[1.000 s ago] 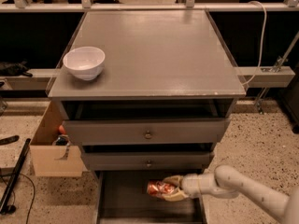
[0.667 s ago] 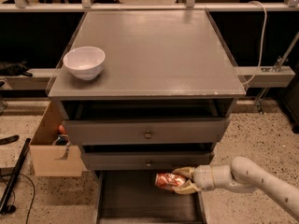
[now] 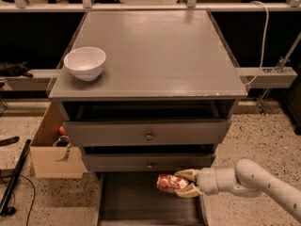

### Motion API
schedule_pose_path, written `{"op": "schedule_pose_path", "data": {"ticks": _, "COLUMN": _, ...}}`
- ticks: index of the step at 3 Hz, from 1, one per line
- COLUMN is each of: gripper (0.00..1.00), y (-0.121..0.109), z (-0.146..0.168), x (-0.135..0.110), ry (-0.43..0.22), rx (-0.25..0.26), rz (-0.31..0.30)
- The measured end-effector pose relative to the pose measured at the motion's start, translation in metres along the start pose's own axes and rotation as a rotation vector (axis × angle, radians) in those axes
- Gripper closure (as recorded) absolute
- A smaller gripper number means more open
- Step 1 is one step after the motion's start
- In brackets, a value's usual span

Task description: Pick coke can from bottom drawer and place on counter

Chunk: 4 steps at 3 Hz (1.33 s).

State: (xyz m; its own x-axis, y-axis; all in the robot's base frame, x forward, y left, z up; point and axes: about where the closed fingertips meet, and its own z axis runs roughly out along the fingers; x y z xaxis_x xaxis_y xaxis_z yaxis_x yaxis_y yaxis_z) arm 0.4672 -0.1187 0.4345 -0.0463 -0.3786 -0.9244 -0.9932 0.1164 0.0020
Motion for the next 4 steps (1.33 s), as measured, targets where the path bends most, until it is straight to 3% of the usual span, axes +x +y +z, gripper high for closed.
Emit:
{"op": "schedule_pose_path", "data": {"ticks": 1, "gripper": 1.0, "y": 0.026, "z": -0.031, "x": -0.053, "ry": -0.065, "rx": 0.03, "rz": -0.115}}
{"op": "schedule_pose_path", "data": {"ticks": 3, "gripper": 1.0, "y": 0.099, "z": -0.128, "x": -0.133, "ry": -0.216, "rx": 0.185, "rz": -0.299}}
{"op": "schedule_pose_path", "data": {"ticks": 4, "gripper": 1.0, "y": 0.099, "z": -0.128, "x": -0.133, "ry": -0.216, "rx": 0.186, "rz": -0.3}}
